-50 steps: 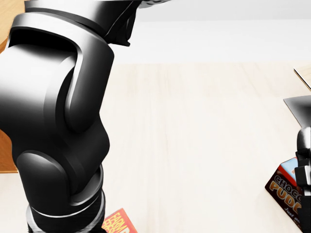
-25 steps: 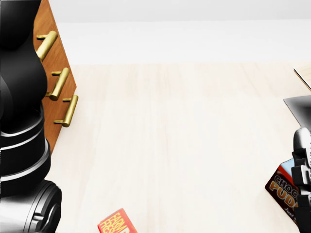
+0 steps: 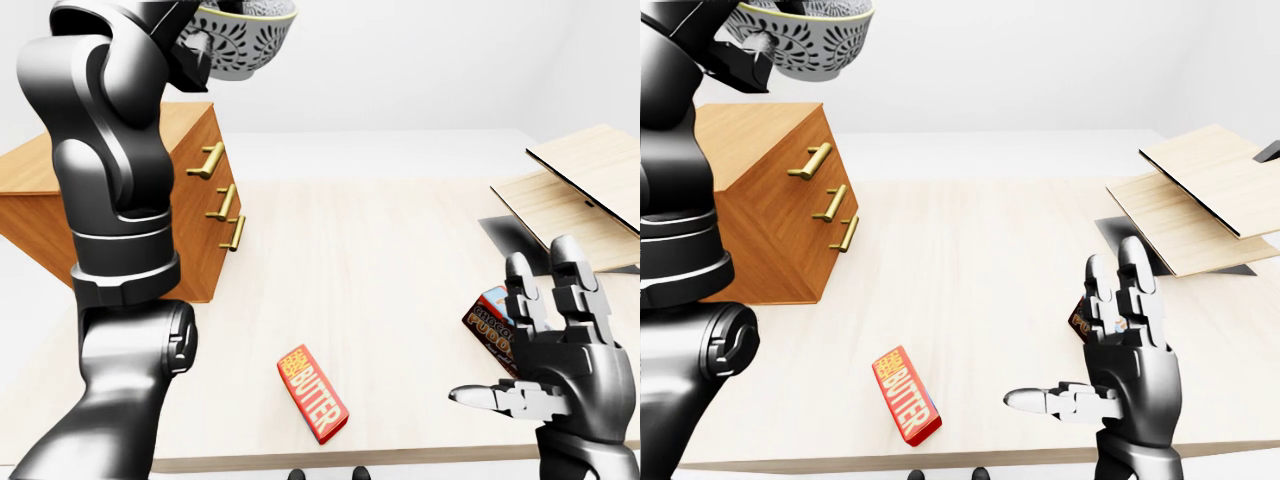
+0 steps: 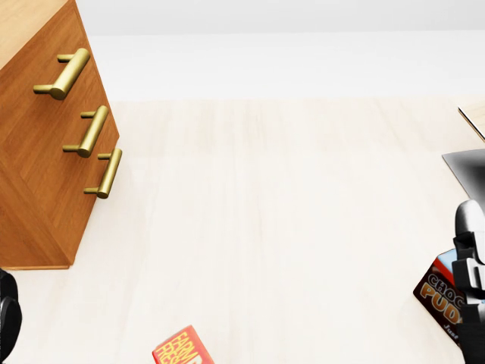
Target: Close the top drawer of the cabinet and put the bowl on top of it.
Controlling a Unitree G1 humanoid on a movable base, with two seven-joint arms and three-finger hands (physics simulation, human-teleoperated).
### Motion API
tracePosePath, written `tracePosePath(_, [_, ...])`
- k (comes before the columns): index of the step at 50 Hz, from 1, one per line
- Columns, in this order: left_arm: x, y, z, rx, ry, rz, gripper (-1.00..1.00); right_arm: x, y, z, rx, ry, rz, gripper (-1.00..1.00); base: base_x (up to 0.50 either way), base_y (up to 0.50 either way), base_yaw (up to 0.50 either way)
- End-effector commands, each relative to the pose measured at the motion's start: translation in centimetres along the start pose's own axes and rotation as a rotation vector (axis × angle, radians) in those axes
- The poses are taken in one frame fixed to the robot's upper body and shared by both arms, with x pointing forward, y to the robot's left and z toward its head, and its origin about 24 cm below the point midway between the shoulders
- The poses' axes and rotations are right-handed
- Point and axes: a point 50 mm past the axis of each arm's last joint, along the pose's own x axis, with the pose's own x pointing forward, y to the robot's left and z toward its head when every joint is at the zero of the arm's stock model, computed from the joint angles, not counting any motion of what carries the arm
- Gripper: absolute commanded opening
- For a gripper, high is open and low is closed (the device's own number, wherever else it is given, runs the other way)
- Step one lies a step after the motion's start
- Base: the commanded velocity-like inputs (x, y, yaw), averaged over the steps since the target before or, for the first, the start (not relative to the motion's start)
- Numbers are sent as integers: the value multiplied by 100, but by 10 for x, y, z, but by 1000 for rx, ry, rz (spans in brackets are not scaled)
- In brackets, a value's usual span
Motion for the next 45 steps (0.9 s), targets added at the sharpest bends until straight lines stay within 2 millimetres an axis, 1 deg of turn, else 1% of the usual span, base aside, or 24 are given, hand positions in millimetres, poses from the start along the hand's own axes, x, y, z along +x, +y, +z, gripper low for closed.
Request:
tracePosePath(1, [6, 4, -44, -72, 91, 70, -100, 0, 0, 1, 0, -2, -1, 100, 0, 0, 0])
tracePosePath(2, [6, 4, -45, -74, 91, 71, -100, -1, 0, 1, 0, -2, -1, 100, 0, 0, 0])
tracePosePath(5, [6, -1, -55, -117, 110, 86, -100, -1, 0, 1, 0, -2, -1, 100, 0, 0, 0])
tracePosePath(7, [6, -1, -57, -122, 112, 92, -100, -1, 0, 1, 0, -2, -1, 100, 0, 0, 0])
tracePosePath(8, [6, -3, -62, -130, 129, 93, -100, 0, 0, 1, -1, -2, -1, 100, 0, 0, 0])
tracePosePath(12, [6, -4, -71, -142, 150, 111, -100, -1, 0, 2, 0, -7, -3, 100, 0, 0, 0])
tracePosePath(17, [6, -14, -82, -161, 189, 112, -100, 0, 0, 1, -1, -4, -2, 100, 0, 0, 0])
tracePosePath(20, [6, -20, -93, -175, 231, 124, -100, -1, 0, 2, -1, -6, -2, 100, 0, 0, 0])
tracePosePath(28, [5, -40, -115, -219, 330, 130, -100, 0, 0, 0, -1, 0, 0, 100, 0, 0, 0])
tracePosePath(32, [4, -47, -122, -236, 364, 129, -100, -1, 2, -1, -1, 6, 2, 100, 0, 0, 0])
tracePosePath(37, [2, -50, -134, -248, 414, 139, -100, -1, 2, -2, -3, 7, 3, 100, 0, 0, 0])
tracePosePath(45, [-3, -64, -151, -273, 511, 142, -100, 0, 3, -4, -6, 10, 6, 100, 0, 0, 0])
